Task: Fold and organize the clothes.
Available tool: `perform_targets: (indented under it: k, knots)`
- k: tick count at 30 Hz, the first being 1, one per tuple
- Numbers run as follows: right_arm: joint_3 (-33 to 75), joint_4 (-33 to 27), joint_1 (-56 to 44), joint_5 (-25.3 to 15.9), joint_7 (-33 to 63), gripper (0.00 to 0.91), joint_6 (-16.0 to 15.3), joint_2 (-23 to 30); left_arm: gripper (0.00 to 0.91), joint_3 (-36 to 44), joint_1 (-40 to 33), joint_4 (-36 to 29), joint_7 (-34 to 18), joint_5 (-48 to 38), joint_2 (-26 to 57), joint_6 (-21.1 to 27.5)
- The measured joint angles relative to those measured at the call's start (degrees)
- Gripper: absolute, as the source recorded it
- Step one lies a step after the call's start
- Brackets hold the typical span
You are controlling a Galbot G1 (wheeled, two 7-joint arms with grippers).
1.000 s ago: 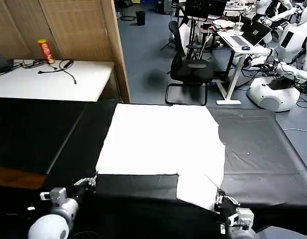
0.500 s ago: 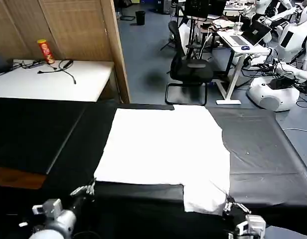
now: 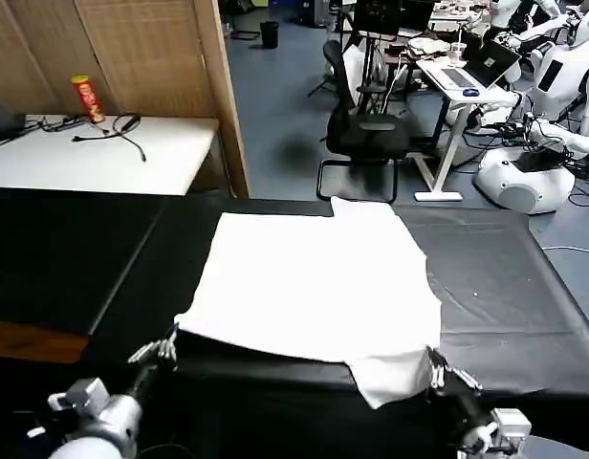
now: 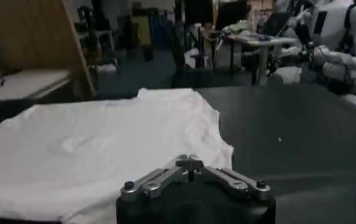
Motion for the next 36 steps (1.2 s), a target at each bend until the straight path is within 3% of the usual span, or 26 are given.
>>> perform_targets:
  k: [19,20,21,22,28,36]
  knots:
    - [-7.4,-23.23,26.7,1.24,-1.47,0.0,-0.85,-4.82,0.0,4.37,-12.98,12.1,0.48,4.9,3.35,0.37]
    - [-7.74,-24.18,27.48,1.24,-1.63,0.137,-0.85,-4.74,0.0,4.69,-13.78,12.98,0.52,4.92,3.7,0.39]
    - [-7.93,-25.19,28.28,1.3,-1.91,0.371,-0.87,-4.65,0.575,5.08,-14.73,13.92,0.57,4.97,4.19,0.42]
    - [-8.05,-25.78,28.75,1.32,-2.39,0.878,-0.89,-4.6,0.878,5.44,-15.51,14.72,0.66,5.0,4.55,0.45]
    - [-7.38,-25.73,28.24,1.24,-6.76,0.878,-1.93,-5.44,0.878,6.93,-19.71,18.64,1.08,6.23,4.81,0.27]
    - [-4.62,-16.83,19.85,0.84,-8.21,0.878,-2.1,-6.5,0.878,6.81,-19.53,18.9,1.85,9.0,4.3,0.32]
